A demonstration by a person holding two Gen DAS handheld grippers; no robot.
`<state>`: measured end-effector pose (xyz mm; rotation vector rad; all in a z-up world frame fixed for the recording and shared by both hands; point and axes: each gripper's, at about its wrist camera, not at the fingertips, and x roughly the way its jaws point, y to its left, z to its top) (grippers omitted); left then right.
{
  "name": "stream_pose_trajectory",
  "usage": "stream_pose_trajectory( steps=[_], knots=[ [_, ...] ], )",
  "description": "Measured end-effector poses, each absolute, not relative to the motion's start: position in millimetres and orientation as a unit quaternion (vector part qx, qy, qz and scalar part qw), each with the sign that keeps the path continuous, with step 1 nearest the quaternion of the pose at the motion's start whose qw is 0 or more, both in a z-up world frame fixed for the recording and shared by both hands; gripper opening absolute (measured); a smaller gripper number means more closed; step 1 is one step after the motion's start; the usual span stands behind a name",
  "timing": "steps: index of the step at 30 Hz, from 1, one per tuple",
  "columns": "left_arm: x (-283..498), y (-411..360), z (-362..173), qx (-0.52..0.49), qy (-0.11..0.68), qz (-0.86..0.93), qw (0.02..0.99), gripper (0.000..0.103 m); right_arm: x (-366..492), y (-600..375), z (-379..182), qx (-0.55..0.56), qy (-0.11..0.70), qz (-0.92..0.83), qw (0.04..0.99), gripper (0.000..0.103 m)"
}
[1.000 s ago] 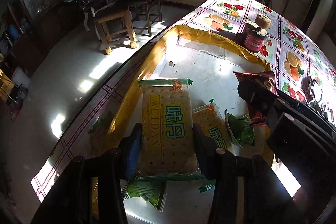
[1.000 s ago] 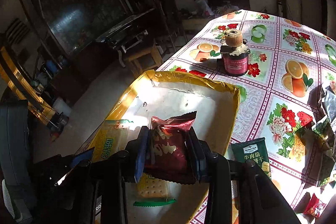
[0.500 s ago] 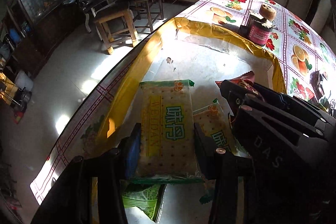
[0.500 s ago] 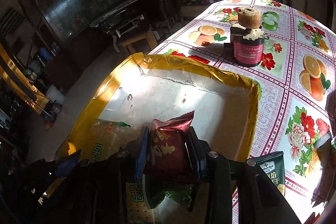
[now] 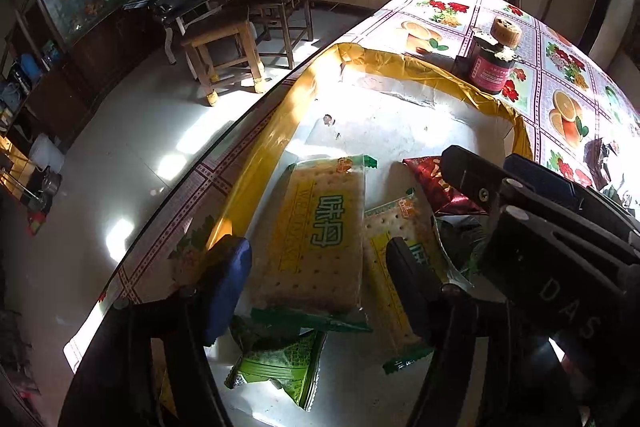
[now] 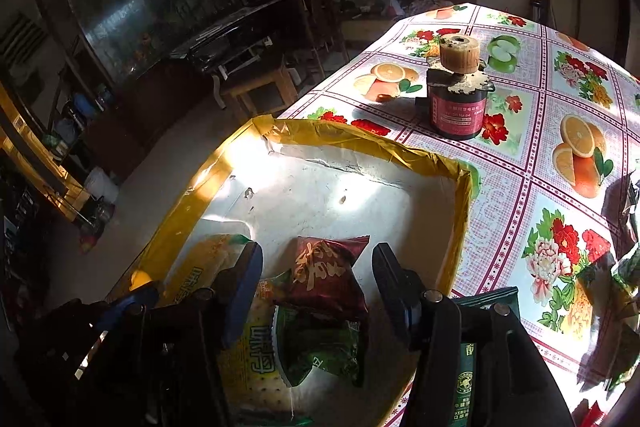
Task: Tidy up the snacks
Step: 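Withdraw both open tools from the tray toward the remaining snacks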
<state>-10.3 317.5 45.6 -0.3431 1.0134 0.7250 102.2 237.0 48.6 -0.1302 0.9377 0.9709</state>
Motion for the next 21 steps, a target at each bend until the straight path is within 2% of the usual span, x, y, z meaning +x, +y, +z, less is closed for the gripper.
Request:
stream_pose_trajectory(
  steps=[6, 21],
  knots=[
    [-20.0, 306.9, 58.1, -0.157, 0.463, 0.334, 0.806, 0.077, 93.2, 199.3, 66.3, -0.028, 0.419, 0.442, 0.792, 0.066],
    [-26.6, 253.5, 79.8, -0.143, 0.455, 0.302, 0.826, 0.077, 65.7, 58.7, 80.0, 0.034, 0.404, 0.382, 0.831, 0.074]
  ],
)
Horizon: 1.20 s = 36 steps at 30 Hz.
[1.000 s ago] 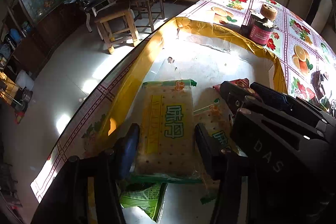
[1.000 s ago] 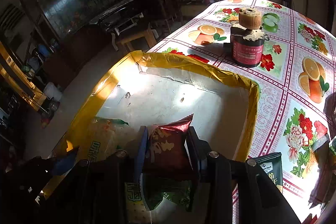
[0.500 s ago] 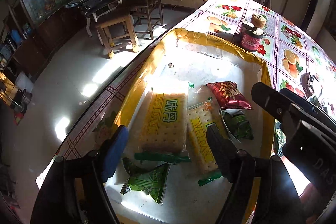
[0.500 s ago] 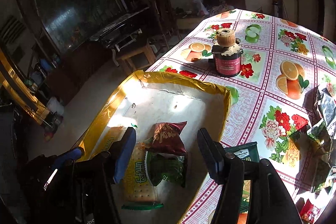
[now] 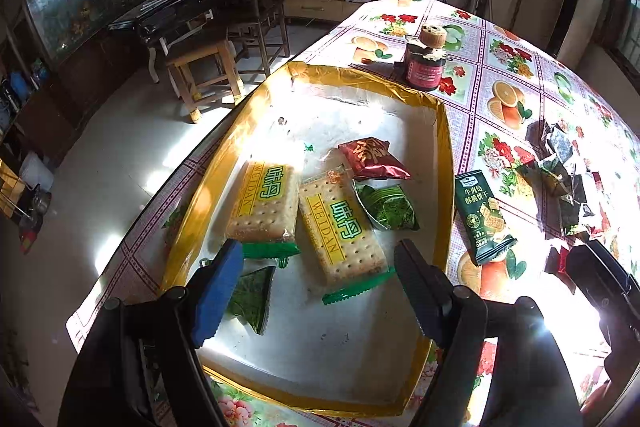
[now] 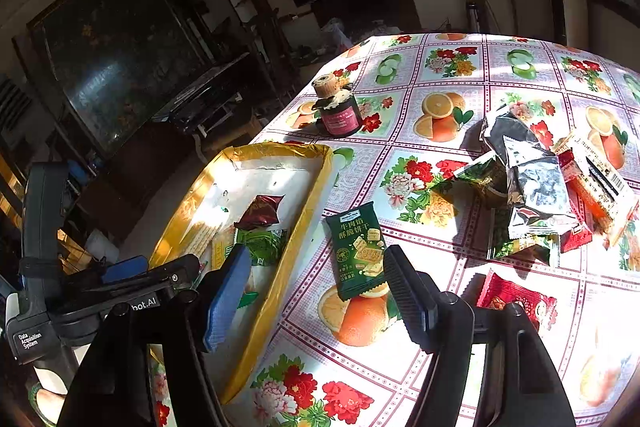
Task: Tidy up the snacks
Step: 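Withdraw both open tools from the tray toward the remaining snacks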
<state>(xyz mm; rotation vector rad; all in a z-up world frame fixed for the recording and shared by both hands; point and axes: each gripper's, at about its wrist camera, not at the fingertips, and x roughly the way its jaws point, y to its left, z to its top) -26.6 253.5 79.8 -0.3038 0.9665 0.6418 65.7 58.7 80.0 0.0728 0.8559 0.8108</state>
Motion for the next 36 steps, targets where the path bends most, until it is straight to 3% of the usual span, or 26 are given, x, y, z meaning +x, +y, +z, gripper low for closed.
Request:
stream_pose_trajectory(
  steps=[17, 36],
  knots=[
    [-4.8, 171.7, 84.8, -0.096, 0.468, 0.243, 0.845, 0.078, 63.1, -92.4, 53.2, 0.086, 0.416, 0.278, 0.862, 0.077],
    [10.4, 149.1, 77.0, -0.093, 0.491, 0.223, 0.837, 0.078, 66.0, -128.9, 40.5, 0.106, 0.423, 0.263, 0.860, 0.077]
  ],
)
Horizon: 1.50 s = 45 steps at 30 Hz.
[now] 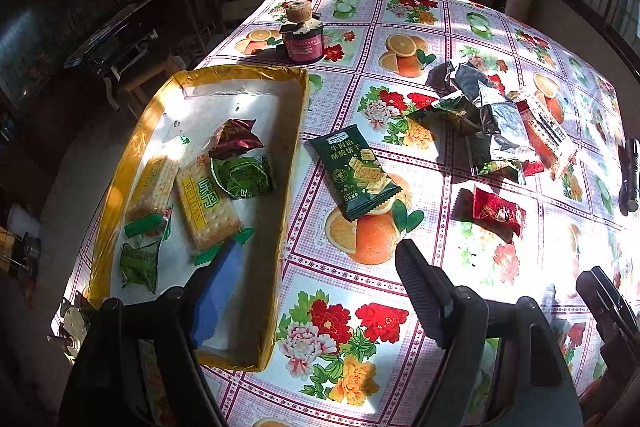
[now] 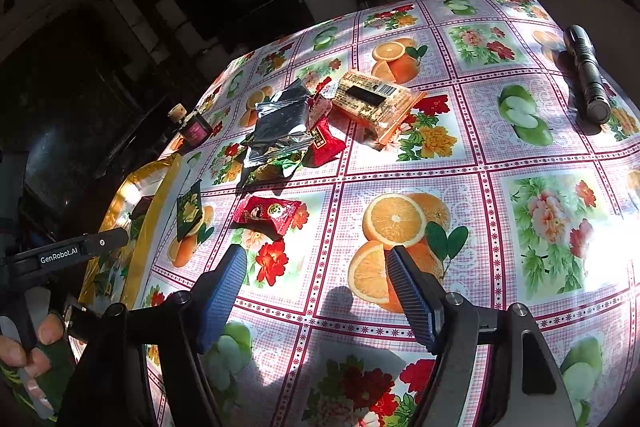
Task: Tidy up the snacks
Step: 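Withdraw both open tools from the tray toward the remaining snacks, then grasp the green beef cracker pack with the left tool while the right tool grasps the red candy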
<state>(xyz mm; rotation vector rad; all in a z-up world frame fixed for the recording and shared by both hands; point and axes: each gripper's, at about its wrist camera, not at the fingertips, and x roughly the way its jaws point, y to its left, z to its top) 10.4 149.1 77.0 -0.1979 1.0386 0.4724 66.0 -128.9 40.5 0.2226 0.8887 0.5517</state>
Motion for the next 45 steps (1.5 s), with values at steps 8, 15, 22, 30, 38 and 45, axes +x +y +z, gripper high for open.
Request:
stream_pose_trajectory(
  steps=[8, 15, 22, 30, 38, 45],
  knots=[
    [33.0, 146.5, 63.7, -0.129, 0.510, 0.199, 0.827, 0.078, 67.9, -113.8, 38.1, 0.077, 0.427, 0.292, 0.852, 0.077],
    [84.8, 157.4, 41.9, -0.174, 0.535, 0.236, 0.792, 0.078, 85.7, -91.3, 35.1, 0.036, 0.434, 0.322, 0.840, 0.077],
    [115.5, 180.0, 17.8, -0.207, 0.557, 0.274, 0.757, 0.078, 112.9, -49.0, 33.2, -0.042, 0.432, 0.375, 0.819, 0.079],
    [131.9, 194.0, 2.4, -0.222, 0.555, 0.283, 0.750, 0.088, 127.9, -1.3, 17.9, -0.138, 0.424, 0.420, 0.790, 0.082],
    [142.5, 186.9, 6.9, -0.199, 0.542, 0.264, 0.772, 0.081, 126.6, 14.3, 6.5, -0.190, 0.420, 0.418, 0.783, 0.078],
    [134.1, 159.7, 15.0, -0.163, 0.540, 0.241, 0.790, 0.044, 108.2, -0.3, 11.3, -0.192, 0.426, 0.387, 0.795, 0.035]
  ],
)
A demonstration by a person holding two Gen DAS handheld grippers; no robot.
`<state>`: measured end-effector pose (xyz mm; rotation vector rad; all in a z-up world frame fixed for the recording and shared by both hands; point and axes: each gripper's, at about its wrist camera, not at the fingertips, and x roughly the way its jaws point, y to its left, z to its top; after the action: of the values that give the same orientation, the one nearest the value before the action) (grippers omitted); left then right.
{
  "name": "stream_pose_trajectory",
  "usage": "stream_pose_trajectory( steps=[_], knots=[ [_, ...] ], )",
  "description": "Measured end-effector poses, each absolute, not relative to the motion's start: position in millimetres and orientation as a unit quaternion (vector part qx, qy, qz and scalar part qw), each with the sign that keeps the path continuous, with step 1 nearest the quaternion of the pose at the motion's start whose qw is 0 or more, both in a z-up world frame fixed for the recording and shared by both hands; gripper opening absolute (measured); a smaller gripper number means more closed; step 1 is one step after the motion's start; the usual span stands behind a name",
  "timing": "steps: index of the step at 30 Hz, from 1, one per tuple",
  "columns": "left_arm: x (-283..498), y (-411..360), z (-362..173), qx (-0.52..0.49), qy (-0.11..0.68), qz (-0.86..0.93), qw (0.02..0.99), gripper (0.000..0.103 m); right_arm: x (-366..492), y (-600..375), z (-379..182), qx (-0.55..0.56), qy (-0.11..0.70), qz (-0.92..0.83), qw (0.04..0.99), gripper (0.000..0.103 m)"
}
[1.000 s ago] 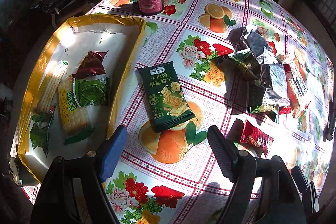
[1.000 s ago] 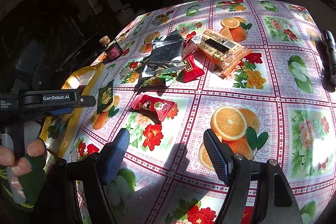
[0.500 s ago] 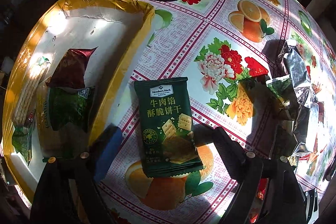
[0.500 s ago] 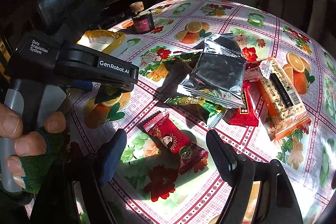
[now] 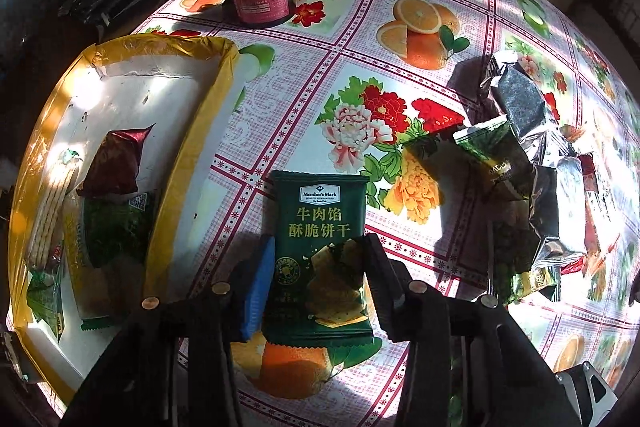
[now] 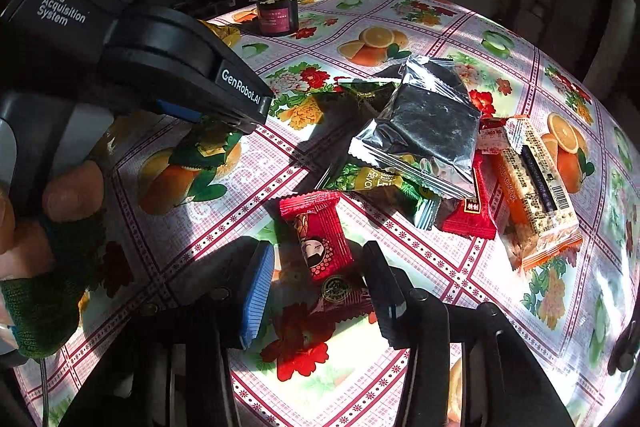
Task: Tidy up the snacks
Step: 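Grasp the green beef cracker pack with the left tool while the right tool grasps the red candy, then carry the green cracker pack with the left tool while the right tool carries the red candy to the tray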
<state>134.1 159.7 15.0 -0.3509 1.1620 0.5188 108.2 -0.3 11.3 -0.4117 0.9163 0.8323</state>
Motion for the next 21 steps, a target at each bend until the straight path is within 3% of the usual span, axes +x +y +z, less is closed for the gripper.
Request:
stream_pose_trajectory(
  steps=[1, 16, 21],
  knots=[
    [131.2, 157.9, 14.9, -0.162, 0.540, 0.238, 0.791, 0.044, 106.4, -4.3, 11.8, -0.182, 0.432, 0.385, 0.795, 0.028],
    [44.5, 134.1, 24.8, -0.138, 0.534, 0.192, 0.812, 0.043, 66.5, -71.6, 22.0, 0.011, 0.449, 0.351, 0.822, 0.025],
    [26.3, 136.2, 32.0, -0.131, 0.528, 0.185, 0.818, 0.043, 53.8, -70.1, 15.0, -0.002, 0.467, 0.340, 0.816, 0.020]
  ],
)
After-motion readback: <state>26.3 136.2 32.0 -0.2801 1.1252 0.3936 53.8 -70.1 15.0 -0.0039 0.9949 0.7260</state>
